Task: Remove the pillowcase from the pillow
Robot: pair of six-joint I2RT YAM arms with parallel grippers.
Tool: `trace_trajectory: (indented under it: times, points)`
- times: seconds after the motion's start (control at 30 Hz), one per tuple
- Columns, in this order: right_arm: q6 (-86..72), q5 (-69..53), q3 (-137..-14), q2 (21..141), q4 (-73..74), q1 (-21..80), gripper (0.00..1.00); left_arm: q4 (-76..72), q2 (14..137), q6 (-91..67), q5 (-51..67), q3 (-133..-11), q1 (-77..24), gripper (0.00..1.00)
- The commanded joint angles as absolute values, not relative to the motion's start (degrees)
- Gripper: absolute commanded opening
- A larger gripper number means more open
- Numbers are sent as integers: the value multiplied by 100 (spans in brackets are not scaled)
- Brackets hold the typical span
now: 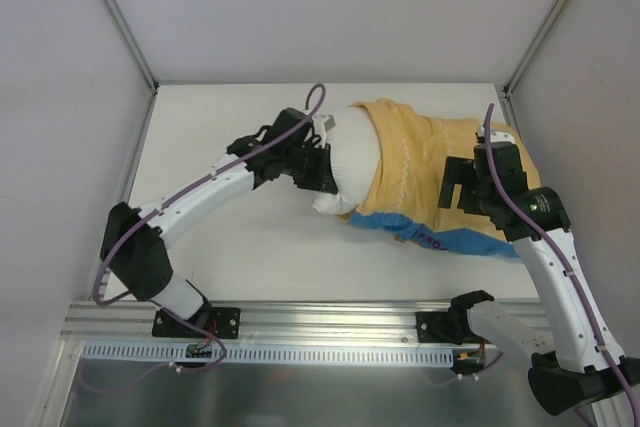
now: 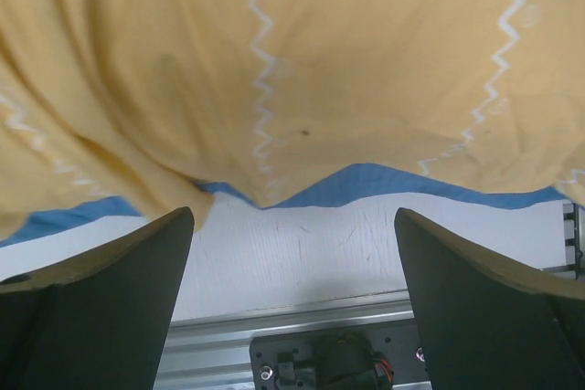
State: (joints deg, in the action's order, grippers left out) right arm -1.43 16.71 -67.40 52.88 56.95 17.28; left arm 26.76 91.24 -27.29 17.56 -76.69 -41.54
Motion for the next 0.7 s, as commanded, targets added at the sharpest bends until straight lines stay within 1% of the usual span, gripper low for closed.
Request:
trace_trajectory:
  times: [0.0, 0.1, 0.23, 0.4, 0.53, 0.67]
  points:
    - [-44, 1942, -6890, 5282, 5827, 1670, 96, 2373, 8141, -3154, 2179, -7621, -3763, 0]
    - [-44, 1986, -6978, 5317, 5818, 1661, 96, 2373, 7667, -3330, 2434, -7428, -3516, 0]
    - [-44, 1890, -6961, 5186, 5713, 1652, 96, 2364, 6971, -3498, 2513, -7041, -2938, 0]
    - [324, 2469, -6882, 5098, 5687, 1661, 97, 2478, 6188, -3718, 2944, -6794, -2488, 0]
    - [580, 2189, -6777, 5220, 5651, 1652, 97, 2706, 5731, -3823, 2944, -6917, -2259, 0]
    - [493, 1339, -6452, 5404, 5494, 1609, 96, 2874, 5485, -3963, 2909, -7145, -2057, 0]
